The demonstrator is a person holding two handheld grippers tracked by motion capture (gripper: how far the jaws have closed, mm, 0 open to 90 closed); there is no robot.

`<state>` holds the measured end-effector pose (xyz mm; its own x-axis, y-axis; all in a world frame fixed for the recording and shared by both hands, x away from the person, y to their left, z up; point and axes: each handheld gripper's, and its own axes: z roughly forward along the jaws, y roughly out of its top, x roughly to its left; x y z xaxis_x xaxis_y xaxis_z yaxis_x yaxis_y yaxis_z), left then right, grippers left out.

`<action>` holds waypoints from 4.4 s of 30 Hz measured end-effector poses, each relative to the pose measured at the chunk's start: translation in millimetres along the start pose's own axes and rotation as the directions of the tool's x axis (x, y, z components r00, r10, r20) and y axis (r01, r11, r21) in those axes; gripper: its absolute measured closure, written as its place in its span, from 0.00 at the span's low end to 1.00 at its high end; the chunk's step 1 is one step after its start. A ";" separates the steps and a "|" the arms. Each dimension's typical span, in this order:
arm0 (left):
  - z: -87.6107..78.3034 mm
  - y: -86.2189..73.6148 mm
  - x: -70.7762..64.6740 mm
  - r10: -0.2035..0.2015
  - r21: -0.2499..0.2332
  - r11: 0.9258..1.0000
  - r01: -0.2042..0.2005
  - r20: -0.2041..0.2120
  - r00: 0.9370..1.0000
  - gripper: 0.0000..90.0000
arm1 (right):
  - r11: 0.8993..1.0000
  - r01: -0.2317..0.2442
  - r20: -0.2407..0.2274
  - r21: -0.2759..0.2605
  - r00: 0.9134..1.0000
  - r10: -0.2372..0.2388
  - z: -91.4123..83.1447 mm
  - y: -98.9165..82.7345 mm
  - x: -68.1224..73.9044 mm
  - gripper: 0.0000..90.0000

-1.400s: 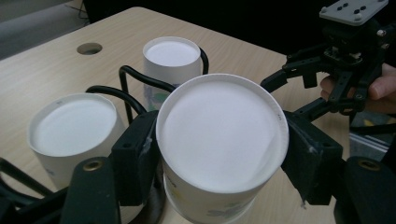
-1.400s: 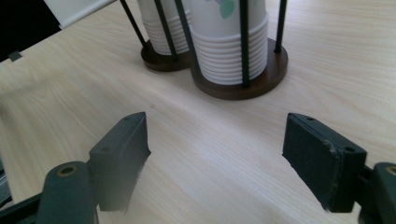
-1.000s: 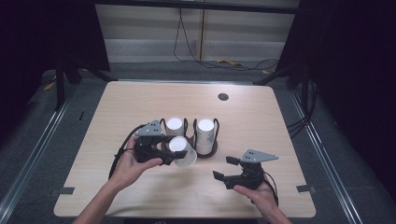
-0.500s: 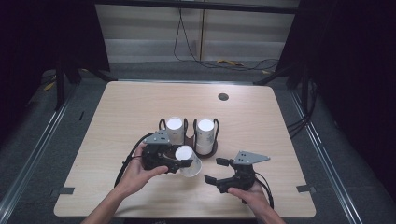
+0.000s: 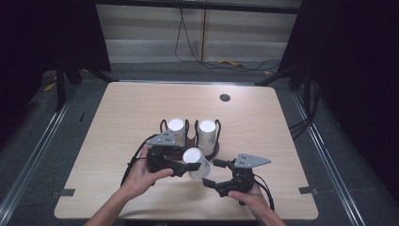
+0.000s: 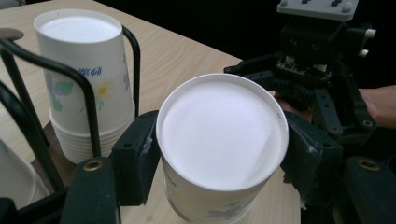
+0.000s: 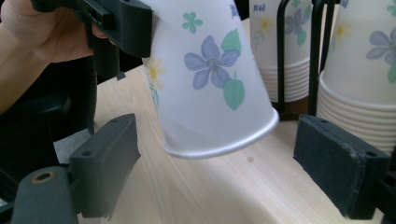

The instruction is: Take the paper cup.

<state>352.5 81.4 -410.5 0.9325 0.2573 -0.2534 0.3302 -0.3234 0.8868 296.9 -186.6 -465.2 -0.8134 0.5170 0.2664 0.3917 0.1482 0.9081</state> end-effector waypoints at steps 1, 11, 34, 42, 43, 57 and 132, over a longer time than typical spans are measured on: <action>0.3 1.8 -0.9 0.002 -0.001 1.000 -0.002 0.005 1.000 0.38 | 1.000 -0.003 -0.007 -0.005 1.000 0.003 0.6 0.4 0.4 0.16; 5.0 5.8 -8.9 0.020 0.002 1.000 -0.020 0.020 1.000 0.38 | 0.999 0.005 -0.032 -0.037 0.999 -0.006 2.1 1.9 4.6 0.16; 7.4 5.3 -11.8 0.004 0.001 1.000 -0.004 0.053 0.999 0.37 | 0.999 0.004 -0.058 -0.037 0.998 -0.006 7.7 -1.1 3.4 0.26; 9.1 2.6 -10.2 -0.002 0.009 1.000 0.002 0.048 0.999 0.31 | 1.000 0.008 -0.044 0.000 0.999 -0.008 8.5 -1.4 1.6 0.28; 9.0 2.8 -10.4 -0.003 0.012 1.000 0.003 0.049 0.999 0.31 | 1.000 0.008 -0.044 0.000 0.999 -0.008 8.5 -1.4 1.6 0.28; 6.5 1.5 -8.2 -0.002 0.035 0.999 0.001 0.043 0.999 0.18 | 0.997 0.020 -0.035 0.071 0.999 -0.018 7.0 2.3 0.4 0.29; 7.7 -24.2 -8.2 0.170 0.308 0.938 -0.156 -0.017 0.985 0.25 | 0.815 0.269 -0.134 0.512 0.963 -0.234 37.3 33.5 0.1 0.31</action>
<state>338.0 80.2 -432.9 0.9724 0.2140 -0.0926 0.2091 -0.6242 0.7528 326.0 -150.1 -446.8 -0.9325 0.3505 0.0875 0.3208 0.6920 0.6467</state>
